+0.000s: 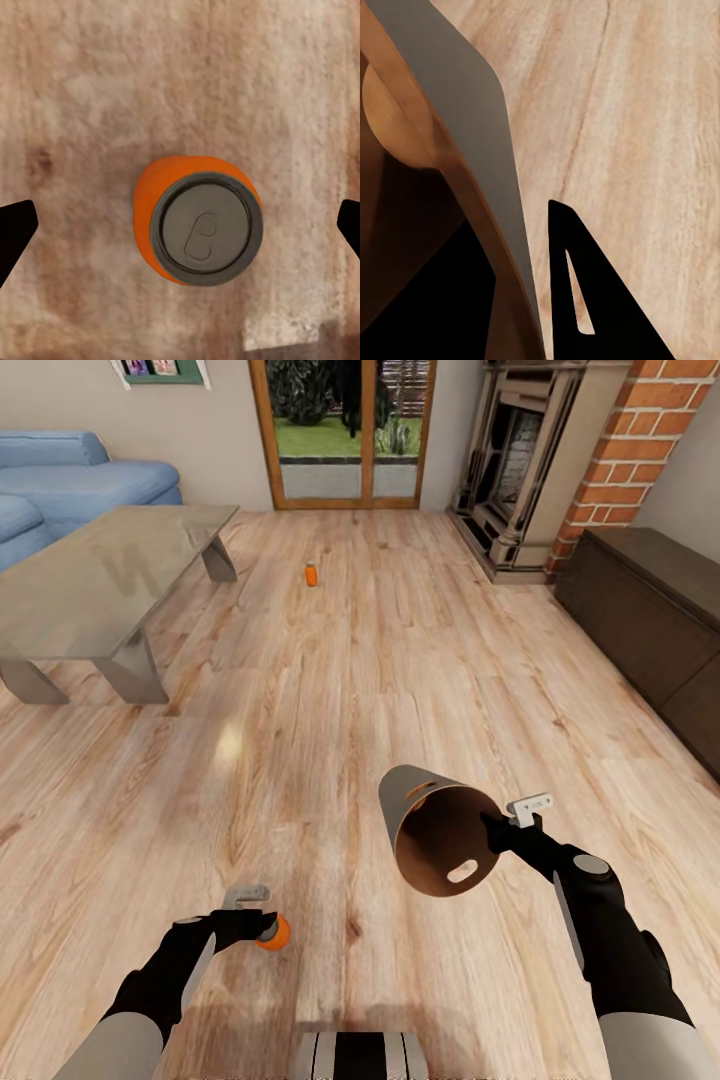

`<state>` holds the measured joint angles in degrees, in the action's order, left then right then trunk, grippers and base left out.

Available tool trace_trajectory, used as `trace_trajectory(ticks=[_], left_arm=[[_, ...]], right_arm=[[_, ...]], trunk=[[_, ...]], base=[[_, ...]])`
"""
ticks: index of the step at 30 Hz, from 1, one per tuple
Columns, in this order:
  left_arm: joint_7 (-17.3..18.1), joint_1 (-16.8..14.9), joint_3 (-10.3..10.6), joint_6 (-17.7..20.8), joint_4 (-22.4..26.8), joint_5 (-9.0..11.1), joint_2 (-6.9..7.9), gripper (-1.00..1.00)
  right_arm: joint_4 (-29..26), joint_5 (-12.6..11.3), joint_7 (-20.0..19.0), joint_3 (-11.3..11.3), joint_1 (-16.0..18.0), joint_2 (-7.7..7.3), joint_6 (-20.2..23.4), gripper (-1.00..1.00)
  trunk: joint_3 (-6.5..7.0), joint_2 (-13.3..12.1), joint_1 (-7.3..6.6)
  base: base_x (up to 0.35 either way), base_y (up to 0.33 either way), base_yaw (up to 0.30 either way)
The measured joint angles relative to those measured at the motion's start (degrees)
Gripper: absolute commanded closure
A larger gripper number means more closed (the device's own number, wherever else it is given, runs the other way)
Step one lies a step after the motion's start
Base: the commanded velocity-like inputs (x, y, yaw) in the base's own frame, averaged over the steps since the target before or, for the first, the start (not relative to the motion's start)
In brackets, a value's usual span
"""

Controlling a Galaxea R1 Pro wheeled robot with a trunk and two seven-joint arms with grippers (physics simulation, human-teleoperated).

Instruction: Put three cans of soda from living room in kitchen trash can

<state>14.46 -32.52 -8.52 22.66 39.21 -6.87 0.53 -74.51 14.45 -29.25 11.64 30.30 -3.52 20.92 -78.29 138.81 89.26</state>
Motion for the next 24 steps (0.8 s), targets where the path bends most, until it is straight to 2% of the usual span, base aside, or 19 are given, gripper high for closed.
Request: trace_trajectory(ticks=[10,24], left_arm=[[0.14,0.00,0.00,0.09,0.43,0.01,0.00,-1.00],[0.12,0.00,0.09,-0.24,0.87,0.02,0.00,-1.00]], right_arm=[[-0.29,-0.17,-0.05,-0.24,-0.08,0.14,0.00,1.00],[-0.37,-0.19,-0.09,-0.20,-0.08,0.44,-0.05,1.00]], trunk=[[-0.86,0.02,0.00],[-1.01,0.02,0.00]], base=[[0.019,-0.062,0.000],[0.012,-0.027,0.000]])
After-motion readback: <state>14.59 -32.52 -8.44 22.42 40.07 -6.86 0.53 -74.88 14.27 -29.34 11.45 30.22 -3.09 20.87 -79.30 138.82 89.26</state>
